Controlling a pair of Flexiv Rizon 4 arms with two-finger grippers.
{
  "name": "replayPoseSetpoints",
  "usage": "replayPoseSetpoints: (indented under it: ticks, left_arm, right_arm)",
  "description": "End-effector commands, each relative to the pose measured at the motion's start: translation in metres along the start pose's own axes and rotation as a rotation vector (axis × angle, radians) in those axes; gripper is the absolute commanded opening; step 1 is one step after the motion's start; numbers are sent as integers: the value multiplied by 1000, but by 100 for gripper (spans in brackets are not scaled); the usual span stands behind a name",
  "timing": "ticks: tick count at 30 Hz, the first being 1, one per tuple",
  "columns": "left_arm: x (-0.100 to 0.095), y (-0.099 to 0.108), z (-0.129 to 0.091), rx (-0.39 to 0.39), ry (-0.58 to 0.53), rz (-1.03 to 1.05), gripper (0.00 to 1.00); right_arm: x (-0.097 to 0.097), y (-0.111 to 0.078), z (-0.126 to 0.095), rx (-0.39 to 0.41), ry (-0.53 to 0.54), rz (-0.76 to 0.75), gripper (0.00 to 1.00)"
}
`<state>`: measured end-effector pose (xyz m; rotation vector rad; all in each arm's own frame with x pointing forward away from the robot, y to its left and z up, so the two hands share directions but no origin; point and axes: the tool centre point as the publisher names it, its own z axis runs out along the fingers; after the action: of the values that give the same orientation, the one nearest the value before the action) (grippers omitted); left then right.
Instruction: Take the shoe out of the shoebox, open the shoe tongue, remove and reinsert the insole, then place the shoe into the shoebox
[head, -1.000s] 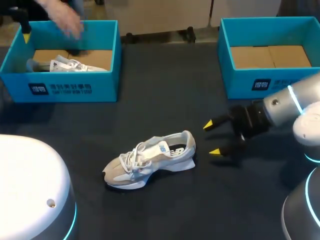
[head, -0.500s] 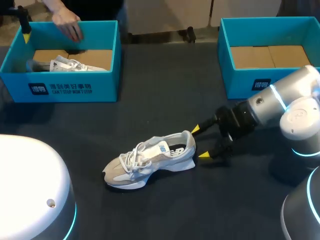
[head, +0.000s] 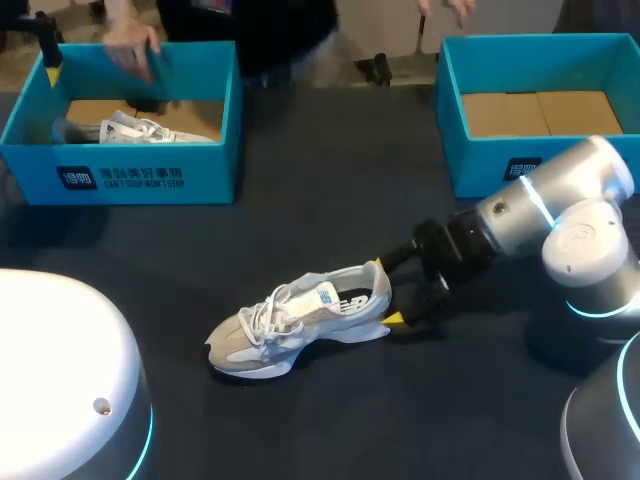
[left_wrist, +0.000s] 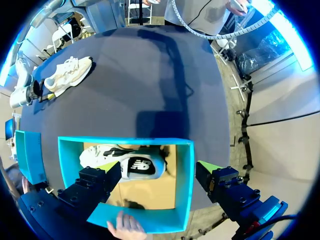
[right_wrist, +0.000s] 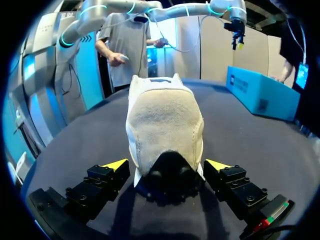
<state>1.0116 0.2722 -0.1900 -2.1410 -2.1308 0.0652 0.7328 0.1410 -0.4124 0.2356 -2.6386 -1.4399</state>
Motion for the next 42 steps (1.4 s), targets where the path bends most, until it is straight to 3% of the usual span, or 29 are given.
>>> replayPoseSetpoints:
  ticks: [1,20,21,22,23,24,33,42]
  left_arm:
    - [0,-1,0,-3,2,0,100]
    - [0,-1,0,-3,2,0,100]
    - [0,-1,0,-3,2,0,100]
    - [0,-1,0,-3,2,0,100]
    - [0,-1,0,-3,2,0,100]
    - [0,-1,0,-3,2,0,100]
    - [0,-1,0,-3,2,0,100]
    - [0,-1,0,-3,2,0,100]
  right_arm:
    - [-5,2,14,4,0,3,100]
    - [2,7,46,-21,27,29,100]
    - [2,7,47,-19,16,32,84]
    - [2,7,47,-18,12,34,43]
    - [1,6,47,-16,7,34,16]
    - [1,7,46,-14,2,35,0]
    - [11,11,26,-4,-93,56,0]
    - [18,3,-2,34,-127,66,0]
